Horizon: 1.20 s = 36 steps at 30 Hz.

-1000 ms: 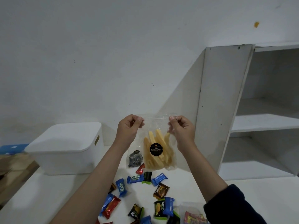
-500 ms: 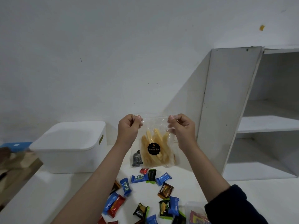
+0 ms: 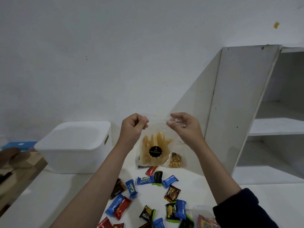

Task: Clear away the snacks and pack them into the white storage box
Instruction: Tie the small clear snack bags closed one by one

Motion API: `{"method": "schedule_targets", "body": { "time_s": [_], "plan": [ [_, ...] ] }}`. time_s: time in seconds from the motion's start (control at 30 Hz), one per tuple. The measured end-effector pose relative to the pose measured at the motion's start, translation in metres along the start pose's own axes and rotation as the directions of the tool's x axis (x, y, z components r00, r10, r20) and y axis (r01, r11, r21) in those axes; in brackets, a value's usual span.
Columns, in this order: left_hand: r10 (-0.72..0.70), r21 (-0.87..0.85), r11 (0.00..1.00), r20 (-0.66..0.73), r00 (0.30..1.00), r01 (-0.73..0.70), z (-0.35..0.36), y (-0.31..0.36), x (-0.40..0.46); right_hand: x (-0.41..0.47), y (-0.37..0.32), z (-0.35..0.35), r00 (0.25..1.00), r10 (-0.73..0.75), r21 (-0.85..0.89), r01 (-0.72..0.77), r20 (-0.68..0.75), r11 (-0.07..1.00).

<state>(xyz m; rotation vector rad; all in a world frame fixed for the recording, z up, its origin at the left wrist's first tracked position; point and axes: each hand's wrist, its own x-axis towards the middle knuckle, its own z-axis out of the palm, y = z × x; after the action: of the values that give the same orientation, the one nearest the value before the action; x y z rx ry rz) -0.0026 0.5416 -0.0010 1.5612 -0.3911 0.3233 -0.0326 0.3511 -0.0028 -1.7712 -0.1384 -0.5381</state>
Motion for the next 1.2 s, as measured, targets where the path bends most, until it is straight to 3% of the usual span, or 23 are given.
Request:
{"method": "schedule_targets", "body": {
  "time_s": [0.1,0.27,0.47,0.67,0.83,0.97,1.2],
  "plan": [
    [0.018,0.059,0.998,0.048,0.999,-0.021,0.000,0.001,-0.002,0.001,-0.009,0.001,0.996,-0.042,-0.146,0.054,0.081,0.988],
    [0.006,0.035,0.999,0.065,0.998,-0.008,0.000,0.007,-0.004,0.002,-0.010,0.002,0.994,-0.041,-0.204,0.061,0.101,0.977],
    [-0.043,0.063,0.998,0.209,0.977,0.031,0.000,0.013,-0.006,-0.004,-0.014,0.006,0.989,-0.057,-0.237,0.088,0.134,0.967],
    [-0.018,0.017,1.000,0.190,0.982,0.015,-0.007,0.010,-0.005,-0.008,-0.019,0.011,0.981,-0.074,-0.236,0.116,0.181,0.965],
    [0.018,0.097,0.995,0.192,0.981,-0.037,-0.008,0.008,-0.009,-0.009,-0.025,0.010,0.955,-0.140,-0.429,0.244,0.261,0.870],
    [0.063,0.127,0.988,0.214,0.975,-0.091,-0.008,0.009,-0.008,-0.010,-0.031,0.016,0.945,-0.182,-0.431,0.289,0.273,0.855],
    [0.032,0.115,0.991,0.241,0.970,-0.061,-0.011,0.012,-0.010,-0.012,-0.031,0.021,0.908,-0.251,-0.410,0.381,0.336,0.829]
  ]
}}
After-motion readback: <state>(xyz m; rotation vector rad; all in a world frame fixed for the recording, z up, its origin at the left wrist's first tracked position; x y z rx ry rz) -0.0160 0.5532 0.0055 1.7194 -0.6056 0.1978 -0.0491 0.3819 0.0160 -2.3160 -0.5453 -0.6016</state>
